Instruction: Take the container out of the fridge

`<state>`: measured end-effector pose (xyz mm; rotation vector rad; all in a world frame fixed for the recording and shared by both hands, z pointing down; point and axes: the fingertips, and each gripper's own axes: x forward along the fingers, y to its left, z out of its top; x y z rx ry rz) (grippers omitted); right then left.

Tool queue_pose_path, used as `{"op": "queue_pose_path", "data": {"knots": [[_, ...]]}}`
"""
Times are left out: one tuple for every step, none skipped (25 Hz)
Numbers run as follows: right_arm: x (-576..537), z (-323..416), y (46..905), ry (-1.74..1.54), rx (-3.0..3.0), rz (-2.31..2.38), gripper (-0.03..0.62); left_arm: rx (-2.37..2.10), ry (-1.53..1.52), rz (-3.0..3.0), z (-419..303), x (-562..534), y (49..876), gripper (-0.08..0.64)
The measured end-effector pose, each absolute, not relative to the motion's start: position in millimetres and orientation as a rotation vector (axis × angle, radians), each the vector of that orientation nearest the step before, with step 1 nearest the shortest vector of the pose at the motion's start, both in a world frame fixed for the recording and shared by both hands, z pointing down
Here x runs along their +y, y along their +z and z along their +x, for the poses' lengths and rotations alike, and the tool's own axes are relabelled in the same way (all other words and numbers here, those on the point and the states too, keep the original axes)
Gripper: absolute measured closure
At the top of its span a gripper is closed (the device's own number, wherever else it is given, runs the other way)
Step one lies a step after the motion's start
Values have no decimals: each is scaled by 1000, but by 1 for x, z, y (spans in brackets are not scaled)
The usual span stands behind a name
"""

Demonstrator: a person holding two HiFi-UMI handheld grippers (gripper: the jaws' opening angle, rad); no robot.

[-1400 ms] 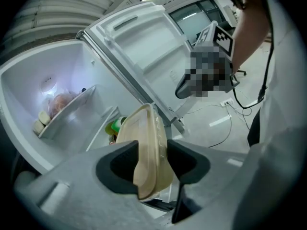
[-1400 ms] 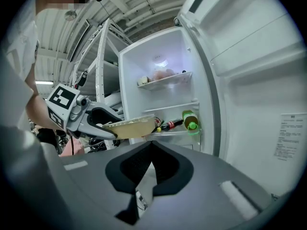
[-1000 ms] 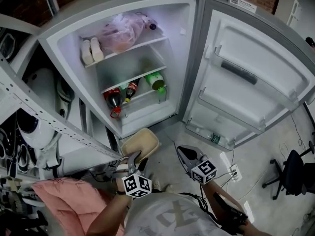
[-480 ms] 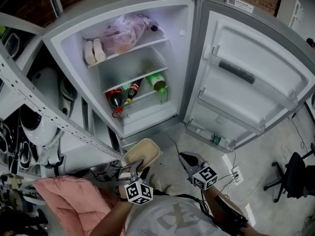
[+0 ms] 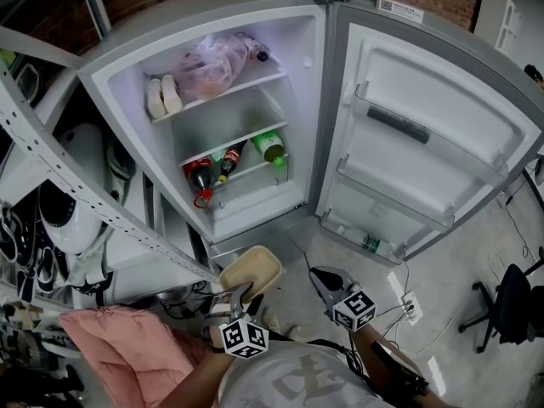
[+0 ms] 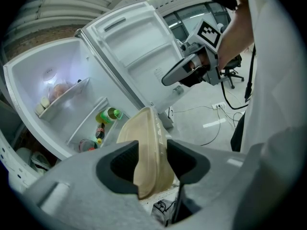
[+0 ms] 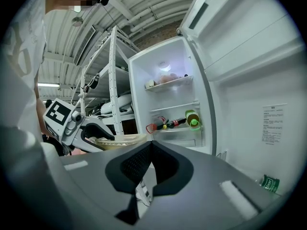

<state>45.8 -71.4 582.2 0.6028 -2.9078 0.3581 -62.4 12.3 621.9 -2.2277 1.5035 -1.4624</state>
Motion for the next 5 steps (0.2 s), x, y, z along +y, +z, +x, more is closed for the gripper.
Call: {"op": "queue_pose_path", "data": {"knots": [[-71, 47, 583, 360, -2907, 605, 584, 1501, -1461, -2227, -61, 12, 621, 370], [-71, 48, 583, 362, -2907, 606, 584, 1499, -1460, -2226, -59, 12, 621, 370], [-71, 49, 582, 363, -2907, 607, 584, 1497, -1459, -2225, -58, 12, 620, 370], [-71, 50, 582, 364, -2908, 607, 584, 1495, -1459, -2224, -56, 12, 619, 370], [-71, 50, 582, 365, -2909, 607, 584, 1492, -1458, -2223, -55, 12, 618, 370]]}}
